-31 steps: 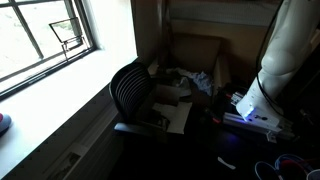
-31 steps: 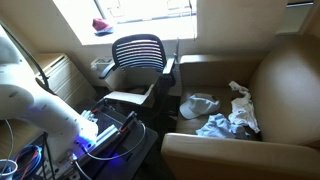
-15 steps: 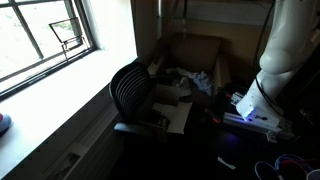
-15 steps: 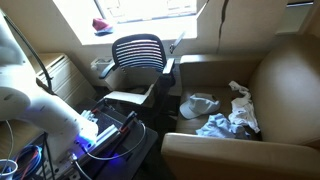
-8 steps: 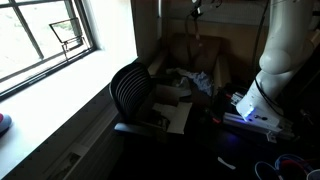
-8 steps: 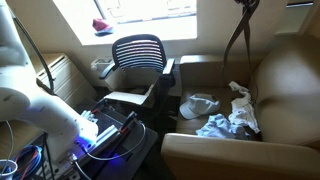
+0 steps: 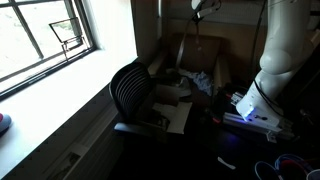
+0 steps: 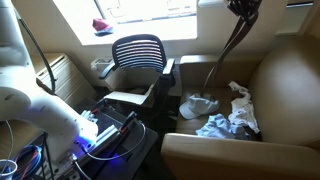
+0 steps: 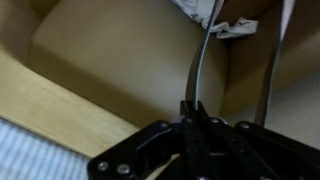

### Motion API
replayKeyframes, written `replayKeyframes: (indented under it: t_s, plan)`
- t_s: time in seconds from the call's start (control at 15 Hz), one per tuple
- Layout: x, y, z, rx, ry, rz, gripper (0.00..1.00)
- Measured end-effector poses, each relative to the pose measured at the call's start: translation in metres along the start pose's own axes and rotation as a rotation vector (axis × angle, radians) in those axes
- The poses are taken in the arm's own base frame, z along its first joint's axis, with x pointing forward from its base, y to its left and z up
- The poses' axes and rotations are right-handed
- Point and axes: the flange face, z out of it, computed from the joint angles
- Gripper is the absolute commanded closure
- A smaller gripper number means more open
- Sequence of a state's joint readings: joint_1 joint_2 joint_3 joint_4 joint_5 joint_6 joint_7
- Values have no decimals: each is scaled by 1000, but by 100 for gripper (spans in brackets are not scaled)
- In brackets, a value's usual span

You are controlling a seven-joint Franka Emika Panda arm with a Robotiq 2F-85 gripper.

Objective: Take the belt from the couch, hang it on the chair, then put it back on the couch

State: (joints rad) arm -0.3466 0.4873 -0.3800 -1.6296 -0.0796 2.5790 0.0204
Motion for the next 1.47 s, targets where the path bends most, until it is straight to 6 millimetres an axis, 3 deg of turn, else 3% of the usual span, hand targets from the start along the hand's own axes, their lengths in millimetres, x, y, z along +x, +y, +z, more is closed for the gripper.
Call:
replayKeyframes:
  t_s: [0.33, 0.47, 0.6, 0.8, 0.87, 0.93, 1.07, 1.13, 1.27, 1.47]
  plan:
    - [-48, 24, 96, -257, -144, -41, 99]
    - [-71, 22, 128, -304, -243, -68, 99]
    - [-89, 9, 150, -298, -333, -81, 99]
    - [-111, -29, 167, -170, -452, -24, 99]
    - [-116, -41, 171, -124, -476, 11, 71]
    - [-119, -51, 174, -81, -488, 54, 95]
    - [-121, -55, 175, -74, -491, 55, 82]
    - [-120, -54, 175, -75, -490, 56, 50]
    - [-120, -53, 175, -77, -490, 57, 45]
    - [-119, -56, 174, -70, -484, 58, 26]
